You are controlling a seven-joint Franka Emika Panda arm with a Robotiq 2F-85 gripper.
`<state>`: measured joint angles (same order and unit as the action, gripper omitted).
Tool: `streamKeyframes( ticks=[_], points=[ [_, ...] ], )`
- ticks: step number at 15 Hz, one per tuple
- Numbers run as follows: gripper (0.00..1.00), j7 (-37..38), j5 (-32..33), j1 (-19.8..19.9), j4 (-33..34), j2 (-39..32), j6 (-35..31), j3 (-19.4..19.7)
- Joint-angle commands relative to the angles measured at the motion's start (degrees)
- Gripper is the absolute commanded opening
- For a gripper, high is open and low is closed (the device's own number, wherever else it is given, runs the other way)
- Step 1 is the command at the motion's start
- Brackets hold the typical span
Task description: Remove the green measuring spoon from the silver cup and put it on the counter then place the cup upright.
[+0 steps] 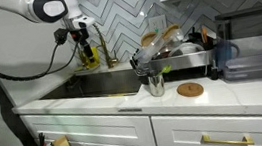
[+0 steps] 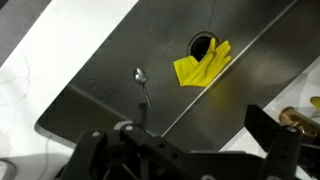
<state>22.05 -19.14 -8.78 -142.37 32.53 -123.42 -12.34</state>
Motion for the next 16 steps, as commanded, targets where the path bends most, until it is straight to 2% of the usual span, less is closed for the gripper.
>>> streamKeyframes(
  ticks=[1,8,11,16],
  points=[
    [1.0,0.0,0.0,0.0,0.1,0.0,0.2,0.0],
    [1.0,0.0,0.0,0.0,0.1,0.0,0.2,0.0],
    [1.0,7.9,3.1,4.8,-0.7,0.6,1.5,-0.2],
    [1.0,15.9,13.3,13.7,-1.1,2.6,3.5,0.4]
  ],
)
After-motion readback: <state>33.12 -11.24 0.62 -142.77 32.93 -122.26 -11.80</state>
